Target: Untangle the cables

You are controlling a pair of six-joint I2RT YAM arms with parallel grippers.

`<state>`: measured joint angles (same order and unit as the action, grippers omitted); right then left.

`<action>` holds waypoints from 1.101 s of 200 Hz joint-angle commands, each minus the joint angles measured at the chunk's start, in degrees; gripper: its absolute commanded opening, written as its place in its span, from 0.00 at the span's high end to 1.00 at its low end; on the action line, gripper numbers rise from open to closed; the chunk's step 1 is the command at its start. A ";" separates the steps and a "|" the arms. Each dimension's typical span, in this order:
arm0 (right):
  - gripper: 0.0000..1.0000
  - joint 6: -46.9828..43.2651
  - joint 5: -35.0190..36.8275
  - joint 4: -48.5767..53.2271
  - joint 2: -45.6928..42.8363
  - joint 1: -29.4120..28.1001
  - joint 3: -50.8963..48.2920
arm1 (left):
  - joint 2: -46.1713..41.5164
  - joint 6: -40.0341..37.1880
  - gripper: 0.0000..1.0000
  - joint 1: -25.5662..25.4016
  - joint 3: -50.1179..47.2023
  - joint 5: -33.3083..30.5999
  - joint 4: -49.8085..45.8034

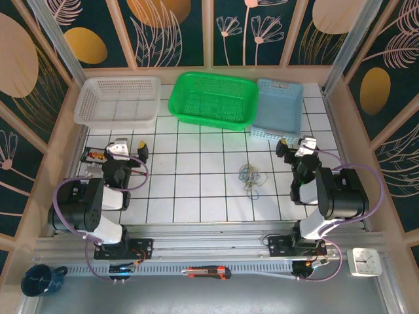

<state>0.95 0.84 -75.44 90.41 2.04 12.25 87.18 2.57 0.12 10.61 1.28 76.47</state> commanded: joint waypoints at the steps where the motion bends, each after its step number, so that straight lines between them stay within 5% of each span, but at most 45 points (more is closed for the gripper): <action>1: 0.01 -0.07 -1.08 -0.93 -0.69 -0.43 0.30 | -0.21 -0.74 0.01 0.50 -0.03 1.61 2.20; 33: 0.01 -0.06 -1.05 -0.90 -0.73 -0.44 0.27 | -0.18 -0.18 0.01 0.45 -0.19 -0.16 2.33; 60: 0.01 -0.03 -1.03 -0.92 -0.72 -0.44 0.23 | -0.24 5.01 0.01 0.49 0.87 -13.46 0.52; 220: 0.01 0.50 -0.58 -1.05 -1.37 -0.18 0.03 | -0.41 4.79 0.01 0.25 1.02 -13.50 0.51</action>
<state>0.95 -0.12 -75.44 90.41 2.04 12.25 87.18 6.28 0.27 11.62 -11.25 74.76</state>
